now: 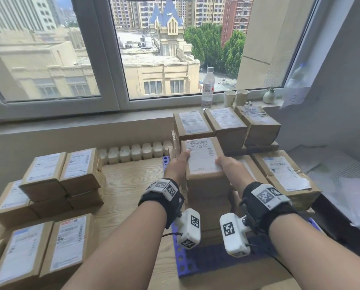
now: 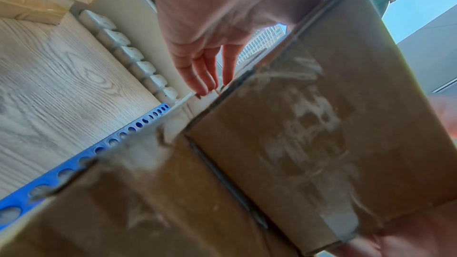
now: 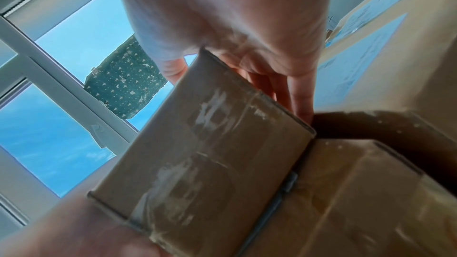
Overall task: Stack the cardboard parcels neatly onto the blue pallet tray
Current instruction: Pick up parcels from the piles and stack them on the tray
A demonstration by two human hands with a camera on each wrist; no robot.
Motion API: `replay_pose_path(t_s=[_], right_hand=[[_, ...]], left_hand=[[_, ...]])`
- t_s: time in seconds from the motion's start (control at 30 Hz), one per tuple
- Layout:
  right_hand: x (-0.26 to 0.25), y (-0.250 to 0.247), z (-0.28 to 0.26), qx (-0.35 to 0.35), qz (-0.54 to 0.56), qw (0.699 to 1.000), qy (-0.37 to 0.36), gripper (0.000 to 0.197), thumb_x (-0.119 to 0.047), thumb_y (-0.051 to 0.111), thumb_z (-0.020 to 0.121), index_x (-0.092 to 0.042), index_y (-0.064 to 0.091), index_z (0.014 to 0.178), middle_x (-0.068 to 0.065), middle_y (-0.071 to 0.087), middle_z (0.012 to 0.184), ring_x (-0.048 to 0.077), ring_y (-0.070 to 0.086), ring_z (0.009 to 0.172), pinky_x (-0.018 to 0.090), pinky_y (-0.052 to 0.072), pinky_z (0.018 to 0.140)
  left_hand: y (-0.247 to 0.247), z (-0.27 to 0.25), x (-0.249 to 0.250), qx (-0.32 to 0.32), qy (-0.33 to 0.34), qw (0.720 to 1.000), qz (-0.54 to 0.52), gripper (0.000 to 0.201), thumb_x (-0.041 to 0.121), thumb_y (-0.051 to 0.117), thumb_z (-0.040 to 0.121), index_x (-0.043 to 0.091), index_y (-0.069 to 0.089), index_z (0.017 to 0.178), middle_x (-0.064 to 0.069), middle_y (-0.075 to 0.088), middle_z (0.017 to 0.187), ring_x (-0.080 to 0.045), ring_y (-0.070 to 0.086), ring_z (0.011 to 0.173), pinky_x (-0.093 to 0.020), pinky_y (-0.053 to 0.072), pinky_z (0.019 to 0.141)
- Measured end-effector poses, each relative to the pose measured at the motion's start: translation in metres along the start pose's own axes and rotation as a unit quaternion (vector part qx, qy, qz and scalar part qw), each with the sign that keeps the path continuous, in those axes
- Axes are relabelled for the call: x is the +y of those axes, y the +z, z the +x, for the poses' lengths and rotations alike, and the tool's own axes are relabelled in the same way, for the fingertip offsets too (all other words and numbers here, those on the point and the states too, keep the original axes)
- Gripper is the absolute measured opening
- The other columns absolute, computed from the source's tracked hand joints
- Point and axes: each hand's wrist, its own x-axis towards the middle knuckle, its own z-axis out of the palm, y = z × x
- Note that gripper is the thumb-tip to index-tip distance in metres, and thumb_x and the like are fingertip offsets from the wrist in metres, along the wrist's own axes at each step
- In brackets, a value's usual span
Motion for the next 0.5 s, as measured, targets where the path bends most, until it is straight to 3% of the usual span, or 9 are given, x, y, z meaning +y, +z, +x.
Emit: replay_pose_path(t_s=[0.1, 0.2, 0.37, 0.5], right_hand=[[0.0, -0.003, 0.005, 0.003, -0.05, 0.999, -0.012, 0.024, -0.035, 0.047, 0.092, -0.018, 0.061, 0.102, 0.001, 0.062, 0.104, 0.024, 0.055, 0.101, 0.036, 0.041, 0.085], [0.0, -0.005, 0.006, -0.007, -0.068, 0.997, -0.026, 0.025, -0.033, 0.046, 0.092, -0.016, 0.062, 0.1, 0.001, 0.06, 0.101, 0.024, 0.053, 0.098, 0.034, 0.036, 0.079], [0.005, -0.008, 0.009, -0.017, -0.074, 0.996, -0.042, 0.027, -0.038, 0.046, 0.092, -0.018, 0.062, 0.1, 0.004, 0.063, 0.107, 0.024, 0.055, 0.101, 0.036, 0.042, 0.086], [0.003, -0.009, 0.004, -0.001, -0.081, 0.994, -0.078, 0.041, -0.04, 0.045, 0.096, -0.014, 0.058, 0.125, 0.006, 0.061, 0.123, 0.023, 0.054, 0.109, 0.037, 0.042, 0.095]], left_hand=[[0.003, 0.0, 0.002, 0.007, 0.015, 1.0, 0.025, 0.047, 0.06, 0.047, 0.075, 0.019, 0.066, 0.088, -0.01, 0.07, 0.104, -0.03, 0.064, 0.102, -0.043, 0.046, 0.1], [0.004, 0.009, -0.005, 0.035, 0.012, 0.999, 0.014, 0.083, 0.068, 0.045, 0.051, 0.01, 0.068, 0.106, -0.008, 0.071, 0.105, -0.028, 0.064, 0.099, -0.044, 0.046, 0.098], [0.004, 0.015, -0.011, 0.031, -0.002, 0.999, 0.02, 0.094, 0.072, 0.047, 0.047, 0.012, 0.065, 0.116, -0.006, 0.07, 0.108, -0.028, 0.064, 0.103, -0.047, 0.046, 0.101], [0.0, 0.016, -0.011, 0.02, -0.007, 0.999, 0.024, 0.091, 0.074, 0.052, 0.055, 0.015, 0.061, 0.125, -0.002, 0.068, 0.115, -0.023, 0.063, 0.108, -0.047, 0.046, 0.102]])
